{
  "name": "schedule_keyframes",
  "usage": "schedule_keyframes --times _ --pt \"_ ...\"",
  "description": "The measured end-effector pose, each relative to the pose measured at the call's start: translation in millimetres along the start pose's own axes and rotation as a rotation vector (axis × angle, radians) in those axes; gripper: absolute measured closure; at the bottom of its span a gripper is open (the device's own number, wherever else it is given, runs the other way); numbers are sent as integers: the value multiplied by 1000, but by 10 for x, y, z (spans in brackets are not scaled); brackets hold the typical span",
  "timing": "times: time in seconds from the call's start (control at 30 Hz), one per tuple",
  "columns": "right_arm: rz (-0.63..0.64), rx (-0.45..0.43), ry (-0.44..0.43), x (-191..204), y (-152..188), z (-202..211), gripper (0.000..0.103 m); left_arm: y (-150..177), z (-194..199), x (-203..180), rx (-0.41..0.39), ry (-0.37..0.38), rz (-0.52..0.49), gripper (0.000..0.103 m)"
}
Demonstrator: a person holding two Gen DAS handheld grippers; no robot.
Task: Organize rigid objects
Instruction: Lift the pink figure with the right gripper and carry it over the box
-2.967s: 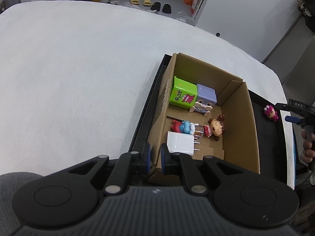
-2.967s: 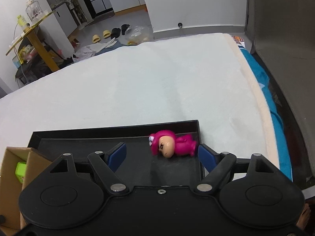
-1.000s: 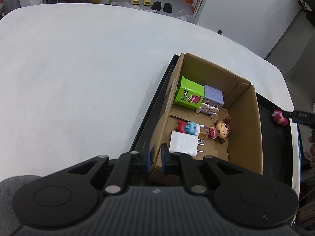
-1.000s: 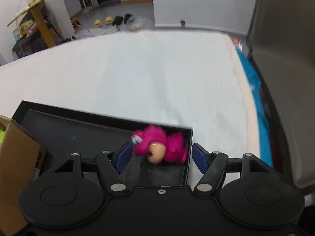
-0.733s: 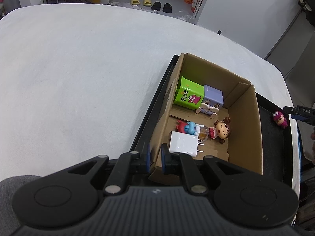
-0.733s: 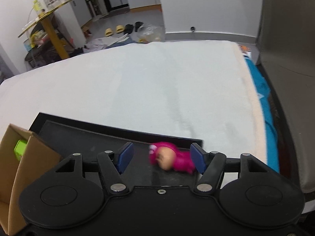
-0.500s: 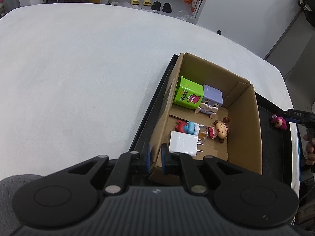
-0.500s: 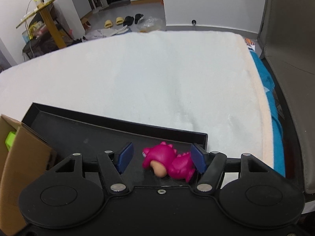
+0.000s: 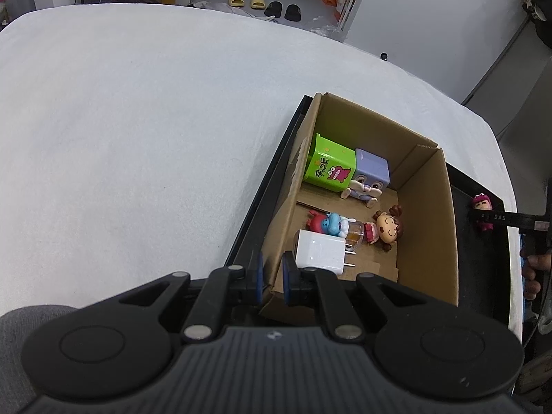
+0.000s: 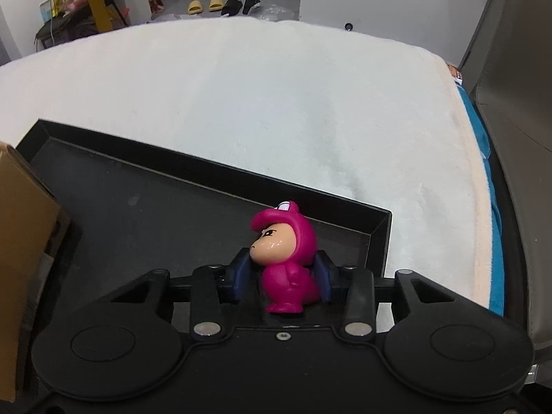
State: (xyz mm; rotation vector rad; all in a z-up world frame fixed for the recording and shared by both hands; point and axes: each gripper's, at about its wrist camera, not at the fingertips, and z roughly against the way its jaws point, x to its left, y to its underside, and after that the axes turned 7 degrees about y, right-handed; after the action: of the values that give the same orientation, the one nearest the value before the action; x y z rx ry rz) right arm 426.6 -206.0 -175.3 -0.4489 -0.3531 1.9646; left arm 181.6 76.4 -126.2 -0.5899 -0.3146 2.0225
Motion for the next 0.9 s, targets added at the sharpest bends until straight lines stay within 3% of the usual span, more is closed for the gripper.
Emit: schedule_keyframes --times 0.47,0.9 --pt "-133 -34 -70 -192 -113 454 66 2 9 -22 -2 -4 -4 93" --pt "-180 -86 -172 -184 -159 1014 65 27 29 -48 -5 2 -6 93"
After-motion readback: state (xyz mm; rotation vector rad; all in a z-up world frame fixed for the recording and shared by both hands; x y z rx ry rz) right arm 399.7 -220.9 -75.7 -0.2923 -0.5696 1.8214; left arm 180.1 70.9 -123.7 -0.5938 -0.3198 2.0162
